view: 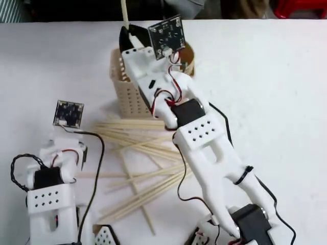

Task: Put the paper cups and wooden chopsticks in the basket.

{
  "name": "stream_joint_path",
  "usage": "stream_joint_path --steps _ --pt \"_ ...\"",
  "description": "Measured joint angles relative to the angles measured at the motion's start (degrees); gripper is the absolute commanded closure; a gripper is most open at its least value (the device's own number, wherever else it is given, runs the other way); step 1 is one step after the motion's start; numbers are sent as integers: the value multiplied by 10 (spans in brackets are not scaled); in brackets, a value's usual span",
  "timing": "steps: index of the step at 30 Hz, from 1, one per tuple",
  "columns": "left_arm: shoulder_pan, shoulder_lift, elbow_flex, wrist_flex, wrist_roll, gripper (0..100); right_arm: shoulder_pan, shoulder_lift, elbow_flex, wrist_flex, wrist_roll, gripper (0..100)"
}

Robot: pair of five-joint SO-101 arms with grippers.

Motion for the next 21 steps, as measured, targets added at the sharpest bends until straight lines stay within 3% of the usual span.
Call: stream_joint_path --steps 7,13,17,21 --pt "0 0 0 0 0 884 0 -45 1 27 0 865" --pt "0 0 1 0 0 884 4 -194 4 200 0 981" --pt "0 0 1 0 0 884 49 -304 57 356 0 964" --pt "0 0 -25 14 0 884 141 -409 169 422 0 961"
